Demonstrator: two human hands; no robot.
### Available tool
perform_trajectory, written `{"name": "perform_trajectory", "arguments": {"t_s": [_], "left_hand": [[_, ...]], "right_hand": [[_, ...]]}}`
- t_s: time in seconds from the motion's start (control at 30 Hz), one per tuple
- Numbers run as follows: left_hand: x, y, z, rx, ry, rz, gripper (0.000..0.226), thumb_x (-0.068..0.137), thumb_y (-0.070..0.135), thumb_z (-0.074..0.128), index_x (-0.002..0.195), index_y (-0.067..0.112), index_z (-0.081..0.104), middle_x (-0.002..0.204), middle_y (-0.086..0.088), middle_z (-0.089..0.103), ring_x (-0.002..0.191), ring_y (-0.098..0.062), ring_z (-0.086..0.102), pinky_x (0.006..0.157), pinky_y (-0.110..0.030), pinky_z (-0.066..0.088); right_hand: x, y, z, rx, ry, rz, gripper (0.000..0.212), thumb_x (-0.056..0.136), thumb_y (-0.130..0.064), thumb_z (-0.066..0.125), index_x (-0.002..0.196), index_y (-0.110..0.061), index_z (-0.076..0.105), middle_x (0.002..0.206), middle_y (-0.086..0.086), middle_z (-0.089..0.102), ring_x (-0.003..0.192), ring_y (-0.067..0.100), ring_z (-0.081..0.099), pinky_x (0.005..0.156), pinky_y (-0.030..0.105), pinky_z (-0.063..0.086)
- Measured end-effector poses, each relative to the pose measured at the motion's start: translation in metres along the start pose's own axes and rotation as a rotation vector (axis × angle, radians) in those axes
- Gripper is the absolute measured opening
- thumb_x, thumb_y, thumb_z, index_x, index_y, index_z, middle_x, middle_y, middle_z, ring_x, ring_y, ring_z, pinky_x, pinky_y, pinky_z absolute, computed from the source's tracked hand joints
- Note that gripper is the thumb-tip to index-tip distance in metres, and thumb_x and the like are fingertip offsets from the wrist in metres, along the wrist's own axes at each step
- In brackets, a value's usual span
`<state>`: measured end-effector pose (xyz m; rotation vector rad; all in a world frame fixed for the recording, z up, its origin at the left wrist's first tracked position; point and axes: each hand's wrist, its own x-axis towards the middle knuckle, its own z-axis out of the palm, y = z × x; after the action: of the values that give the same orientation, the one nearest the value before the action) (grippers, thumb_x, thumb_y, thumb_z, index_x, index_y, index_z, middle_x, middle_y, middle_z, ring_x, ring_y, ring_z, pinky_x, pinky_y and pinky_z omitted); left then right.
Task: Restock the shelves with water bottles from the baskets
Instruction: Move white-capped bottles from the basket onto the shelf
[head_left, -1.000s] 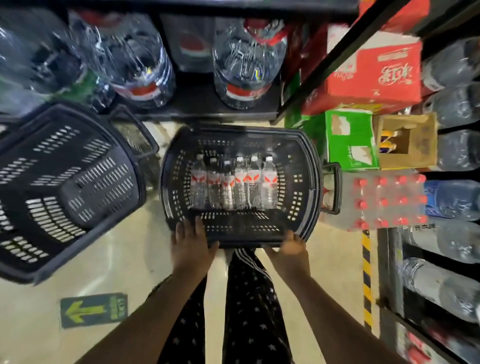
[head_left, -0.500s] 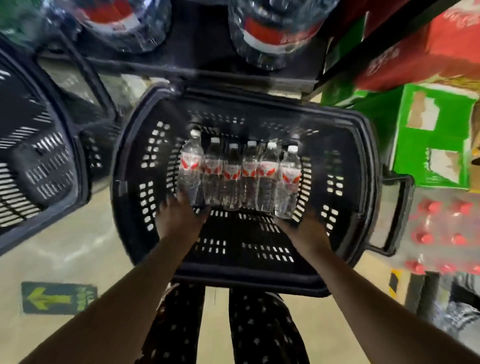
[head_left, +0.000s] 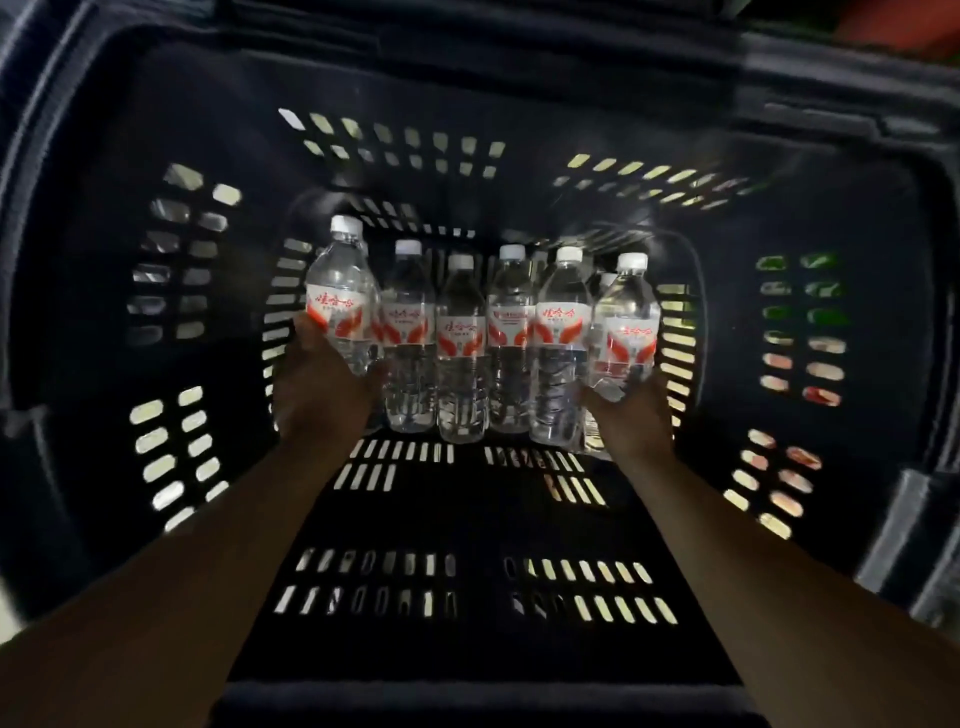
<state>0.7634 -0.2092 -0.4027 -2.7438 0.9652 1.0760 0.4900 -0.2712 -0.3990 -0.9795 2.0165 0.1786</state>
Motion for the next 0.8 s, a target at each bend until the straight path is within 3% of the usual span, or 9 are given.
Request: {"name": "perform_trajectory", "arguments": {"t_s": [0.1, 0.2, 0.3, 0.43, 0.53, 0.67, 0.73, 0.8], "left_hand": [[0.008, -0.003, 0.004, -0.03, 0.005, -0.022, 0.09, 0.084, 0.044, 0.07, 0.146, 0.005, 0.018, 0.133, -0.02, 0.052, 0.117, -0.039, 0.054, 0.087, -0.044, 0.046], [0.014, -0.007, 0.003, -0.032, -0.032, -0.009, 0.079, 0.082, 0.041, 0.073, 0.135, 0.003, 0.029, 0.125, -0.02, 0.058, 0.112, -0.039, 0.057, 0.085, -0.044, 0.047], [0.012, -0.006, -0.006, -0.046, -0.046, -0.002, 0.068, 0.08, 0.04, 0.074, 0.123, 0.004, 0.036, 0.117, -0.02, 0.062, 0.106, -0.038, 0.06, 0.08, -0.041, 0.048], [-0.01, -0.003, -0.025, -0.028, -0.048, -0.013, 0.073, 0.08, 0.046, 0.073, 0.125, 0.002, 0.037, 0.114, -0.02, 0.062, 0.102, -0.039, 0.062, 0.078, -0.038, 0.048], [-0.038, 0.004, -0.046, -0.095, -0.072, -0.044, 0.067, 0.082, 0.043, 0.073, 0.123, 0.003, 0.038, 0.112, -0.018, 0.065, 0.096, -0.037, 0.064, 0.072, -0.036, 0.049], [-0.084, 0.018, -0.088, -0.155, -0.102, -0.083, 0.07, 0.082, 0.048, 0.07, 0.125, 0.004, 0.037, 0.105, -0.015, 0.066, 0.083, -0.029, 0.062, 0.057, -0.028, 0.04], [-0.111, 0.024, -0.114, -0.153, -0.103, -0.102, 0.068, 0.082, 0.048, 0.07, 0.122, 0.005, 0.035, 0.103, -0.015, 0.066, 0.078, -0.028, 0.059, 0.058, -0.028, 0.038], [-0.139, 0.032, -0.143, -0.193, -0.09, -0.115, 0.067, 0.081, 0.047, 0.071, 0.121, 0.006, 0.035, 0.106, -0.016, 0.065, 0.085, -0.033, 0.061, 0.064, -0.031, 0.041]], "right_hand": [[0.004, 0.007, 0.002, 0.027, 0.029, 0.02, 0.098, 0.075, -0.045, 0.078, 0.146, -0.005, 0.024, 0.144, 0.012, 0.045, 0.13, 0.03, 0.046, 0.103, 0.032, 0.039], [0.006, 0.004, -0.003, 0.005, 0.037, 0.029, 0.076, 0.079, -0.038, 0.076, 0.137, -0.004, 0.04, 0.133, 0.013, 0.055, 0.121, 0.03, 0.053, 0.09, 0.029, 0.041], [0.001, -0.004, -0.009, -0.057, 0.061, 0.044, 0.07, 0.08, -0.037, 0.076, 0.13, 0.001, 0.046, 0.126, 0.017, 0.057, 0.113, 0.031, 0.056, 0.077, 0.026, 0.042], [-0.023, -0.014, -0.014, -0.001, 0.102, 0.084, 0.041, 0.079, -0.035, 0.076, 0.103, -0.006, 0.059, 0.104, 0.01, 0.063, 0.077, 0.017, 0.057, 0.055, 0.022, 0.04], [-0.053, -0.017, -0.021, 0.084, 0.093, 0.094, 0.024, 0.08, -0.027, 0.077, 0.077, -0.017, 0.056, 0.075, -0.003, 0.058, 0.058, 0.002, 0.05, 0.046, 0.017, 0.036], [-0.108, -0.027, -0.039, 0.161, 0.026, 0.04, 0.021, 0.08, -0.021, 0.077, 0.081, -0.013, 0.058, 0.064, -0.006, 0.06, 0.051, 0.003, 0.058, 0.042, 0.017, 0.044], [-0.139, -0.035, -0.047, 0.22, 0.0, 0.045, 0.02, 0.078, -0.02, 0.079, 0.086, -0.01, 0.063, 0.066, -0.001, 0.065, 0.045, 0.006, 0.062, 0.04, 0.02, 0.049], [-0.173, -0.044, -0.055, 0.349, -0.001, 0.058, 0.026, 0.074, -0.021, 0.08, 0.09, -0.008, 0.064, 0.075, 0.008, 0.07, 0.054, 0.015, 0.067, 0.047, 0.027, 0.055]]}}
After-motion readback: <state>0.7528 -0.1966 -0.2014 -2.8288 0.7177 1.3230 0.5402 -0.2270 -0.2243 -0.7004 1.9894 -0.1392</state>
